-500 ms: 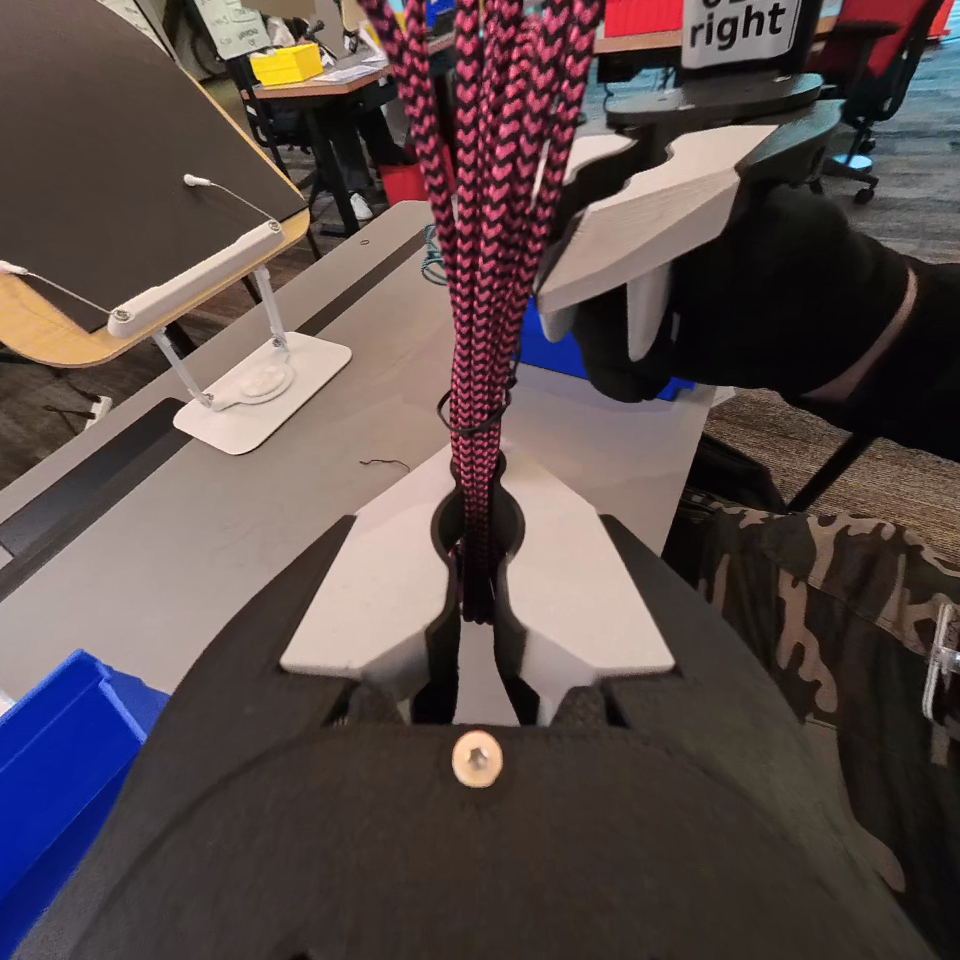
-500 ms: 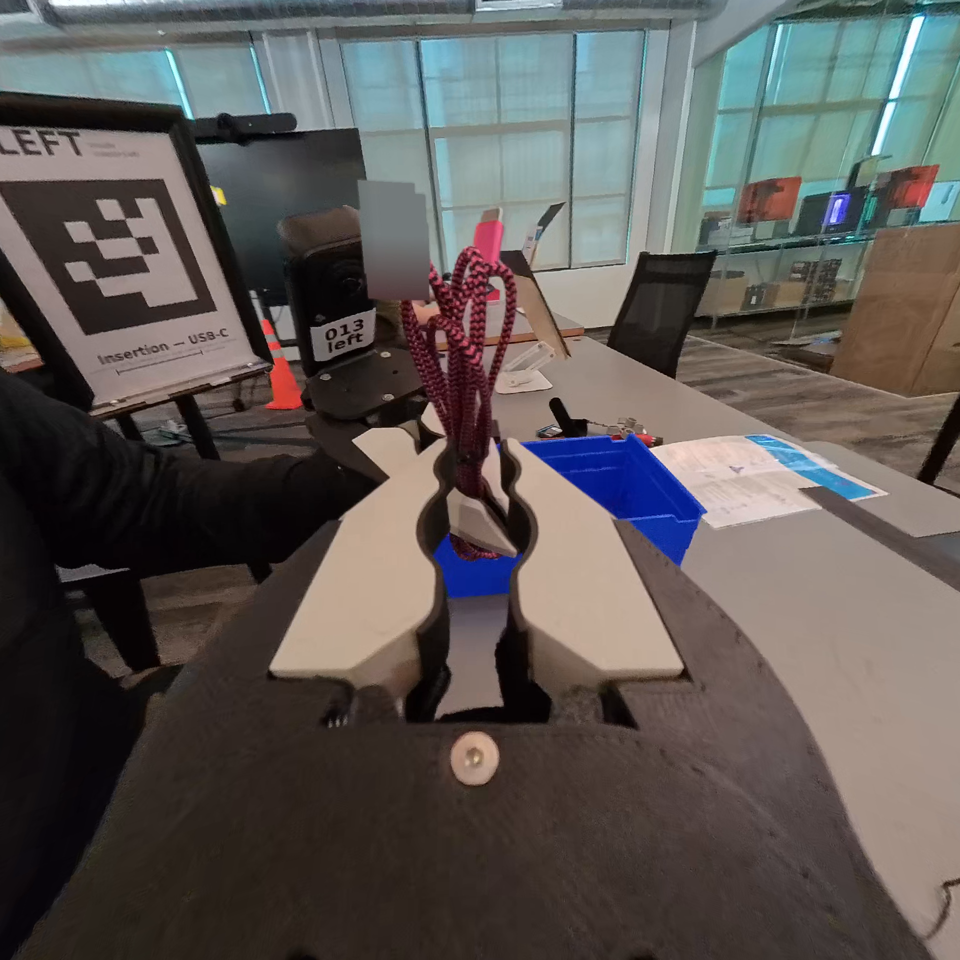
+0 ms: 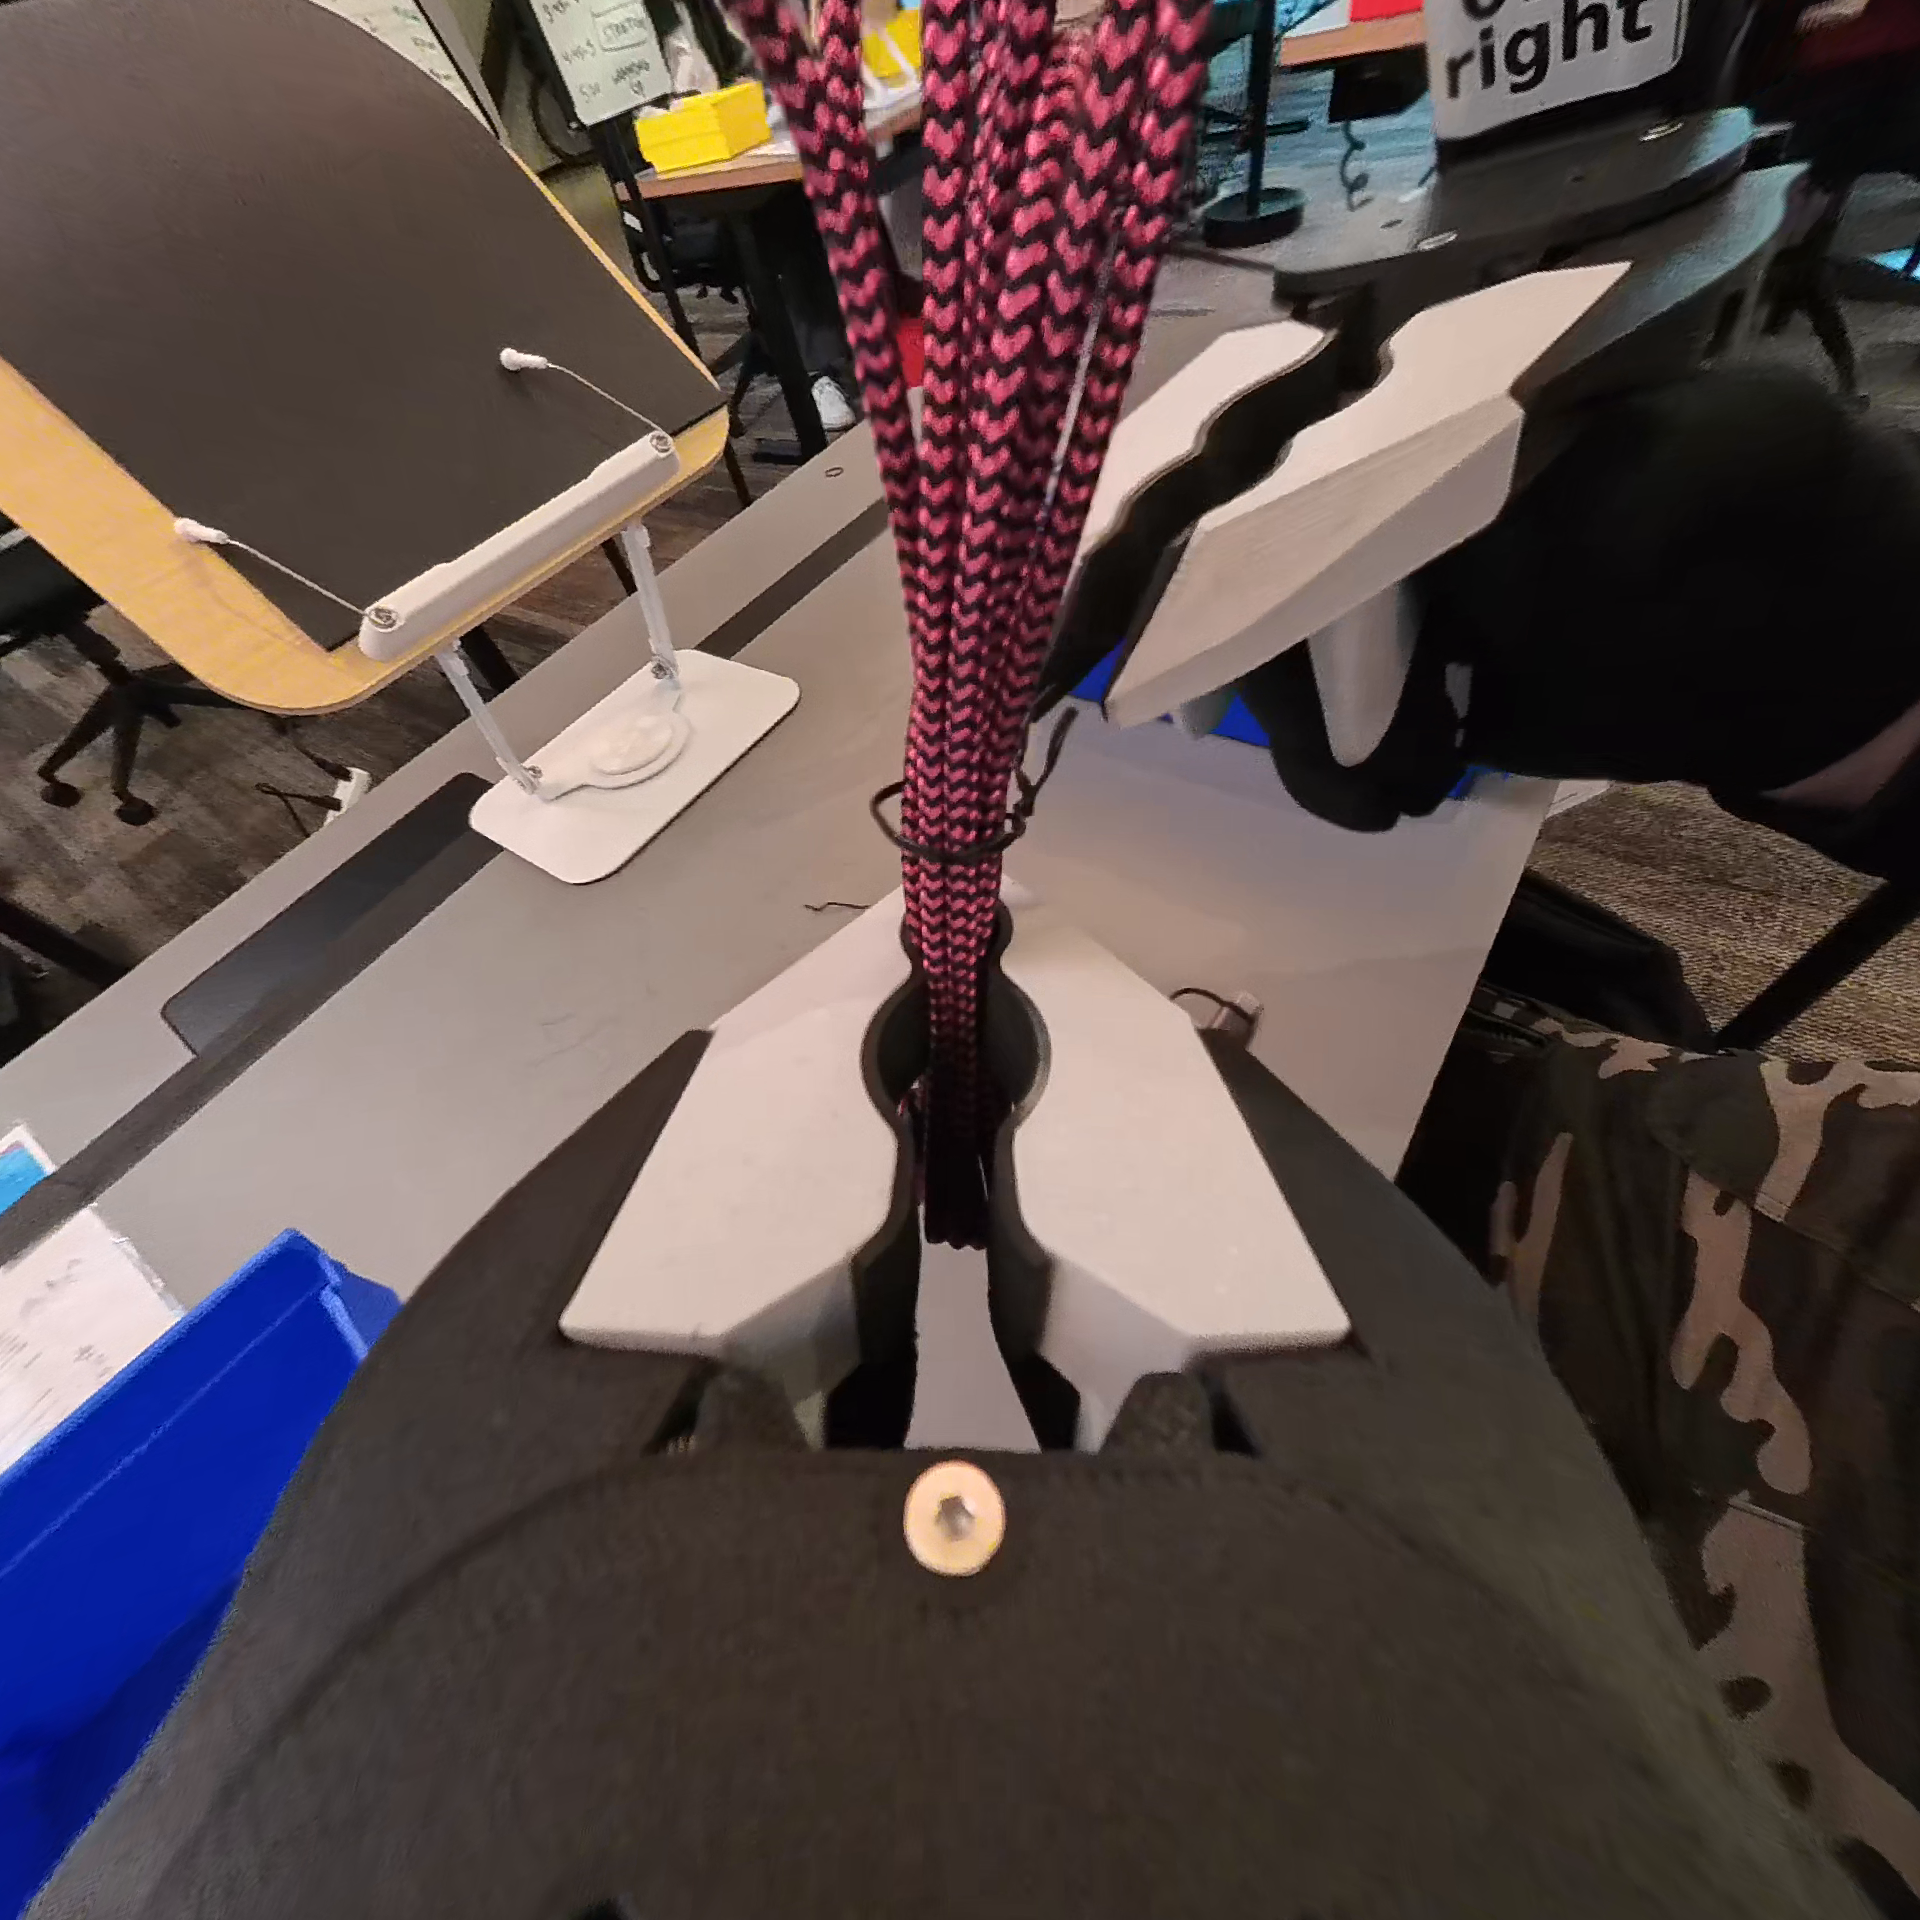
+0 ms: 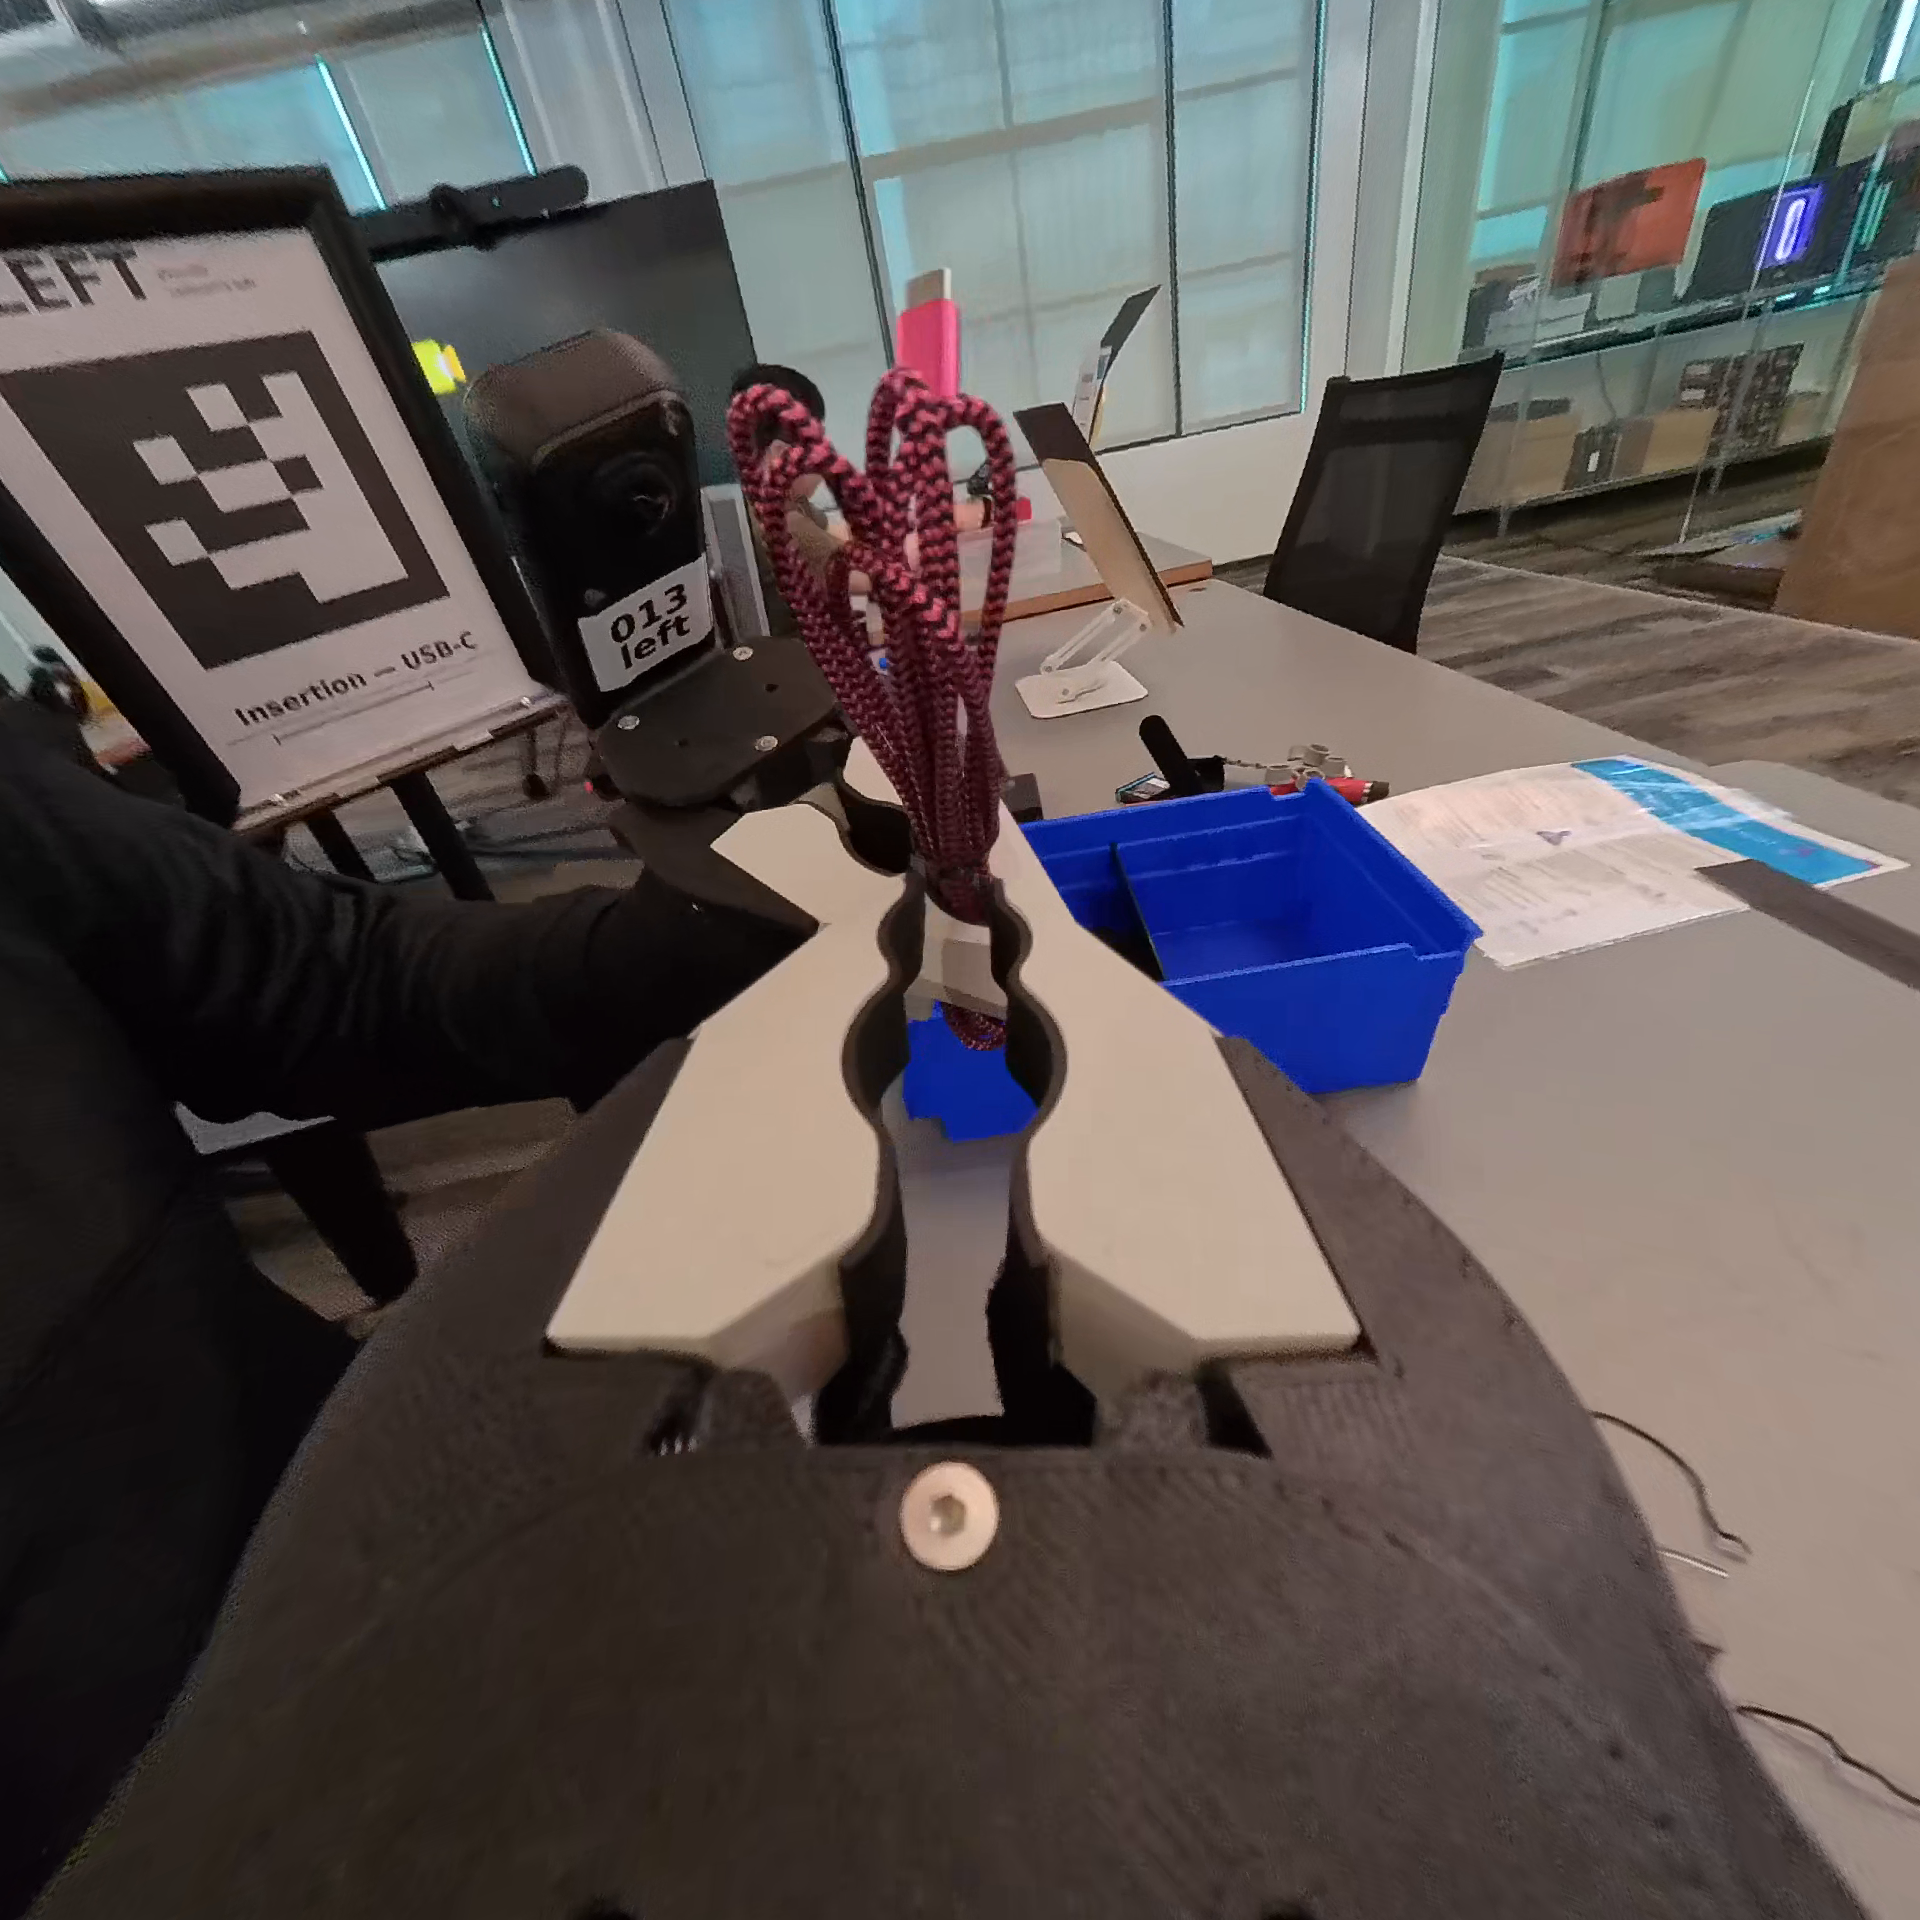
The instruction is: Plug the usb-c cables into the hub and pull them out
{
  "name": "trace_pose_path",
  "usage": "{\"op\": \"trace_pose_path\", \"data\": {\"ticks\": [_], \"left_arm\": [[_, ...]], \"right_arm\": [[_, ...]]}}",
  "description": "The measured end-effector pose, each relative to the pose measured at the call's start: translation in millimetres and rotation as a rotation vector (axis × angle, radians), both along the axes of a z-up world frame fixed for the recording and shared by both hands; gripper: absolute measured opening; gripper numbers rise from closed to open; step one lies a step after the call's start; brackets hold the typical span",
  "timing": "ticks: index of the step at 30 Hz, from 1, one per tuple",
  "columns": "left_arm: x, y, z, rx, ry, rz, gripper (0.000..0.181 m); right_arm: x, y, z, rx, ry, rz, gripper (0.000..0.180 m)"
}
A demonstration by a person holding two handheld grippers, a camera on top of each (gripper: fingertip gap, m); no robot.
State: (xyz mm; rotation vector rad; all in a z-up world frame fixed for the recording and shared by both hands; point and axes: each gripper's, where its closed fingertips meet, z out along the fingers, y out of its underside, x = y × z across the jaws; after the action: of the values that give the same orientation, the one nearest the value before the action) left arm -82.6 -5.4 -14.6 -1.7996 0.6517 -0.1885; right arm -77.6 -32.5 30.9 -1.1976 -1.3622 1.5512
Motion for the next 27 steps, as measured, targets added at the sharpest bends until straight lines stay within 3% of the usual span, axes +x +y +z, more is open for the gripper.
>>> {"op": "trace_pose_path", "data": {"ticks": [6, 12, 14, 19, 27], "left_arm": [[-6.4, 2.0, 3.0, 0.038, 0.042, 0.047, 0.000], [-4.8, 2.2, 2.8, 0.066, 0.095, 0.064, 0.000], [-5.4, 2.2, 3.2, 0.070, 0.094, 0.066, 0.000], [-3.0, 1.0, 4.9, 0.065, 0.065, 0.049, 0.000], [14.8, -10.4, 15.3, 0.015, -0.161, -0.115, 0.000]], "right_arm": [[-0.2, -4.9, -0.3, -0.145, 0.003, 0.084, 0.015], [-5.8, -7.7, 0.9, -0.241, 0.026, 0.106, 0.009], [-6.6, -6.6, 0.0, -0.245, 0.029, 0.098, 0.000], [-5.9, -7.2, 0.1, -0.193, 0.038, 0.084, 0.000], [-6.1, -4.3, -0.7, -0.090, 0.033, 0.035, 0.000]]}}
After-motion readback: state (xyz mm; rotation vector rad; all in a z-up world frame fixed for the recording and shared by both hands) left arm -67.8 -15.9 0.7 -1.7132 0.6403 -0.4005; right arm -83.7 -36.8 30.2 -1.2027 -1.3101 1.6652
